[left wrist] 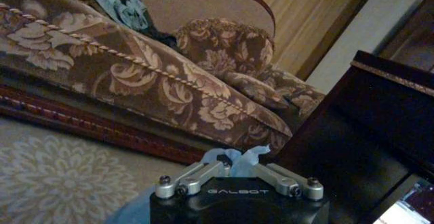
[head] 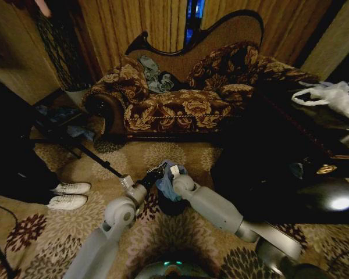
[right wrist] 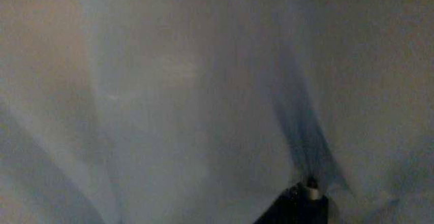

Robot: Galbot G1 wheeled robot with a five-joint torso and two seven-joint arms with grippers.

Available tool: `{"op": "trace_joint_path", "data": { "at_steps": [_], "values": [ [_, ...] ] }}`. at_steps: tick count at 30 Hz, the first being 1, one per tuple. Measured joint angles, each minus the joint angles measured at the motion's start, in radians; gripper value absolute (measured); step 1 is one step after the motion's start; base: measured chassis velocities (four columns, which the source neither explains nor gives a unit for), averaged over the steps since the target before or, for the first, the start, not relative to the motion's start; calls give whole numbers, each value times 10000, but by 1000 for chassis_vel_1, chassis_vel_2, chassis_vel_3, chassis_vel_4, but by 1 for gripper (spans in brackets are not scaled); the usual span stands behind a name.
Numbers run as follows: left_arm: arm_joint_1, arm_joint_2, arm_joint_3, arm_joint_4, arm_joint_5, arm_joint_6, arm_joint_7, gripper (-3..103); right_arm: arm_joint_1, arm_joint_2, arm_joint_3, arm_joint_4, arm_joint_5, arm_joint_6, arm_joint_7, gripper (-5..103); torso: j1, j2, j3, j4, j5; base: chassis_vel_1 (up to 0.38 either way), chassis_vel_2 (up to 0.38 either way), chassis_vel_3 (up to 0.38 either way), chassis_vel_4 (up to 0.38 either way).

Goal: Place a garbage bag over the trash bin.

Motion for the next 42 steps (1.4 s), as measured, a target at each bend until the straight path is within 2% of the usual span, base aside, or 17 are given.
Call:
{"op": "trace_joint_path", "data": {
  "at_steps": [5,8,11,13,19,31,38,42],
  "values": [
    [1,-56,4,51,-1,-118,85,0,129,-127,-175,20,517,7,233,0,0,0,0,0,1,0,0,0,0],
    [13,-189,0,340,21,-326,202,0,448,-286,-696,44,1190,11,639,0,0,0,0,1,0,0,0,0,0],
    [43,-216,-2,372,27,-364,248,0,488,-310,-814,58,1288,13,702,0,0,0,0,0,-1,0,0,0,0],
    [172,-294,8,507,1,-593,417,0,509,-354,-1113,106,1560,19,989,0,-1,0,-1,1,0,0,0,0,0],
    [247,-353,-47,854,-52,-1049,738,0,446,-469,-1176,-1,1567,30,1000,0,0,0,-1,0,0,0,0,0,0],
    [64,-662,-150,1758,-331,-1683,962,0,219,28,-970,-854,1495,37,933,0,0,0,0,0,0,0,0,0,0],
    [96,-976,-171,1932,-445,-1791,979,0,201,103,-980,-1016,1581,37,856,0,0,0,-1,1,-1,0,0,0,0],
    [122,-1288,-161,1875,-385,-1683,762,0,140,70,-987,-879,1781,37,970,0,0,0,0,0,0,0,0,0,0]
  ]
}}
